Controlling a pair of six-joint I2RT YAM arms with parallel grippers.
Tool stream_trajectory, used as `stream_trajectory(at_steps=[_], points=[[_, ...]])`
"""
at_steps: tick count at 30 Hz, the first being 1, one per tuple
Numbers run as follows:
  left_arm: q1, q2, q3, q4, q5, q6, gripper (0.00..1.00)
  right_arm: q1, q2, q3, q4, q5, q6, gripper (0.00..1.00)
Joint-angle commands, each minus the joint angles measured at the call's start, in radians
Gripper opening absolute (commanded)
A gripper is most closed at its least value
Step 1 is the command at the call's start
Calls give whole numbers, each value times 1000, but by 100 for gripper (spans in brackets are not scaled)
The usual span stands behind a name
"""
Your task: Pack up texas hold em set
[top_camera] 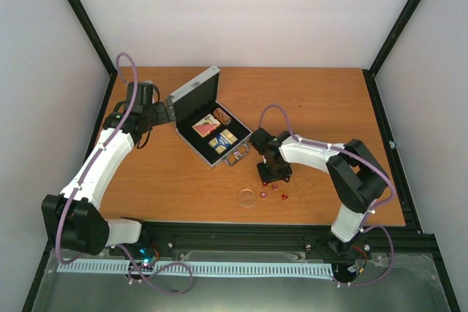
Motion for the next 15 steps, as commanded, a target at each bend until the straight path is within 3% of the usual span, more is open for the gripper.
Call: stream_trajectory(at_steps=[1, 8, 15], points=[[1, -18, 23, -9, 1, 15, 100, -9, 7, -15, 18, -5, 9, 31], [1, -24, 14, -9, 0, 18, 100, -9, 13, 13, 12, -15, 1, 10], [1, -25, 21, -7, -2, 24, 100, -9, 9, 113, -40, -25, -10, 7]])
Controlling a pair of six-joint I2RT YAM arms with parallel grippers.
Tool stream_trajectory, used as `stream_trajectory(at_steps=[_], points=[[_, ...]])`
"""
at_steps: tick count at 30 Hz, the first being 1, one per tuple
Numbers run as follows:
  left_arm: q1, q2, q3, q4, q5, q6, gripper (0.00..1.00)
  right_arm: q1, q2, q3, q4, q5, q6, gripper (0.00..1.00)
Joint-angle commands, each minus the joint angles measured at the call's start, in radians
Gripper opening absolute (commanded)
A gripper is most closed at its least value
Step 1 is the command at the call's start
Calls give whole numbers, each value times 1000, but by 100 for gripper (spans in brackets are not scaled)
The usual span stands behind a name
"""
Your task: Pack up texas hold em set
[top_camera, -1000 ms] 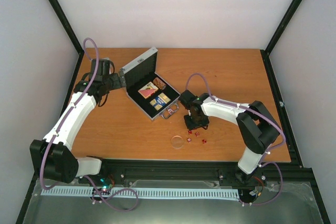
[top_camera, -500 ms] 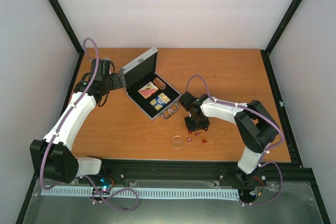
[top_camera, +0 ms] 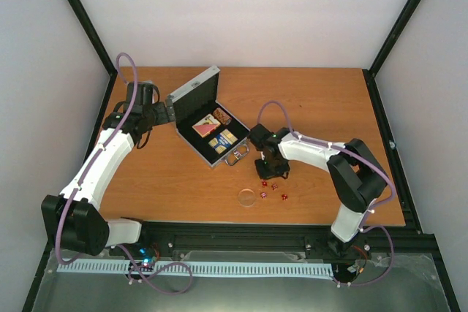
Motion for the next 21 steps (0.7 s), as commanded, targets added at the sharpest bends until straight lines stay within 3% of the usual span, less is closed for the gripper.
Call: stream_trajectory(at_steps=[1, 7, 21], points=[[1, -23, 22, -5, -1, 22, 100, -8, 5, 128, -46, -6, -11, 7], [1, -20, 21, -2, 1, 23, 100, -8, 88, 422, -99, -16, -48, 7], [1, 1, 38, 0, 3, 32, 100, -12, 539, 989, -79, -90, -100, 6]])
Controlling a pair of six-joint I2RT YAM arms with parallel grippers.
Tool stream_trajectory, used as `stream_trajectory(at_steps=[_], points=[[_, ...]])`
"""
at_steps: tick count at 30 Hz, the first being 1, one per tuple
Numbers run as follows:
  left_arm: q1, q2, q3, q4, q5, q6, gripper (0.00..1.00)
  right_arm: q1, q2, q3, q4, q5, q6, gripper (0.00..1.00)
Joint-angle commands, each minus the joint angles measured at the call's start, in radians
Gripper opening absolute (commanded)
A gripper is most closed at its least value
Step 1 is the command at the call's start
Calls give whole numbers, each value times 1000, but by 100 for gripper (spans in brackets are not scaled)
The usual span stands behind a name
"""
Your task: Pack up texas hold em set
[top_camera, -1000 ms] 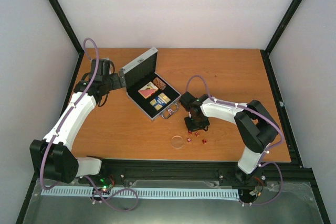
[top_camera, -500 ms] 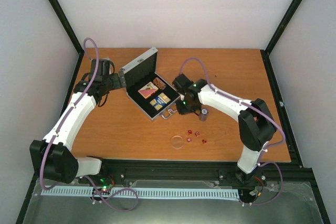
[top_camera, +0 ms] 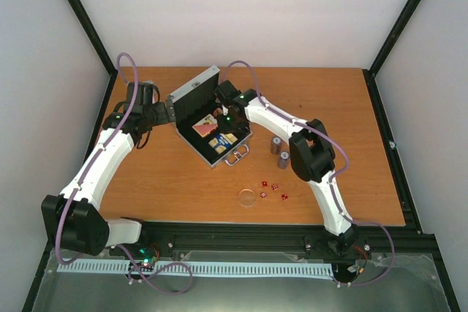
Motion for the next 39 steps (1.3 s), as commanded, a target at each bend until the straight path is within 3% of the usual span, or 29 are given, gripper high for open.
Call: stream_trajectory(at_steps=[1, 6, 16, 28, 39], points=[[2, 2, 40, 0, 2, 20, 100, -9, 75, 146, -12, -30, -20, 7], [1, 8, 48, -1, 2, 28, 100, -9, 160, 244, -18, -64, -18, 7], [2, 5, 54, -13, 0, 41, 100, -10, 232, 245, 11, -79, -11, 7], [1, -8, 48, -24, -3, 38, 100, -11, 265, 246, 8, 61, -4, 9], [3, 1, 49, -21, 0, 37, 100, -11, 244, 246, 10, 51, -51, 42]])
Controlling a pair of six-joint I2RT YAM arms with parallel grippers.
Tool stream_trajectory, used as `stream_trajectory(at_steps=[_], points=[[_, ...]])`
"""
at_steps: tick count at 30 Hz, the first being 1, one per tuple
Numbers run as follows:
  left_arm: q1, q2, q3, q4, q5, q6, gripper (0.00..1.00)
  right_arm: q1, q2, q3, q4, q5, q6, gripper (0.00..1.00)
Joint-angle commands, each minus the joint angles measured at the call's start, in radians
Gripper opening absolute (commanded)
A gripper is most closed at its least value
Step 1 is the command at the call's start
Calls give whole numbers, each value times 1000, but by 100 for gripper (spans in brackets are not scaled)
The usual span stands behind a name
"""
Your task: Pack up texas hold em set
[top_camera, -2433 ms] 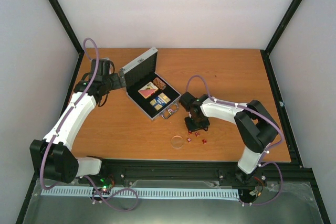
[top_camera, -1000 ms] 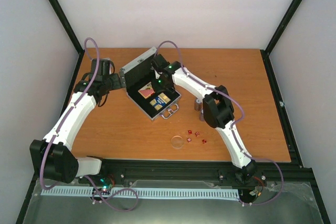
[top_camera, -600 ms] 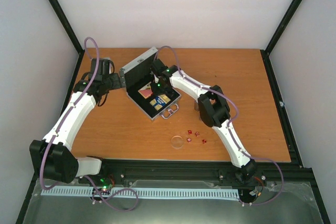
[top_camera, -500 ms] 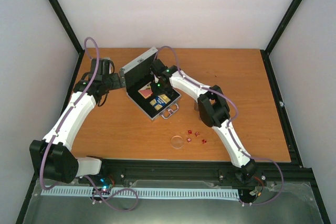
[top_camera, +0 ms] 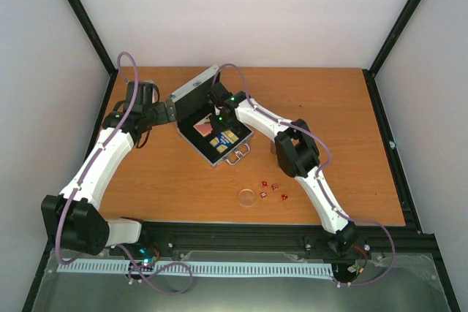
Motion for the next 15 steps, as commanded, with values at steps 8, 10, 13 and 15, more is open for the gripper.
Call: stream_trajectory(at_steps=[8, 10, 13, 15], points=[[2, -2, 35, -4, -2, 19, 100, -15, -76, 8, -20, -17, -49, 43], [2, -4, 35, -3, -2, 18, 100, -15, -106, 8, -22, -29, -57, 44], [2, -3, 34, -5, -2, 19, 100, -15, -158, -5, -35, -23, -66, 51], [3, -2, 34, -6, -2, 19, 100, -15, -196, -22, -55, -11, -71, 59]])
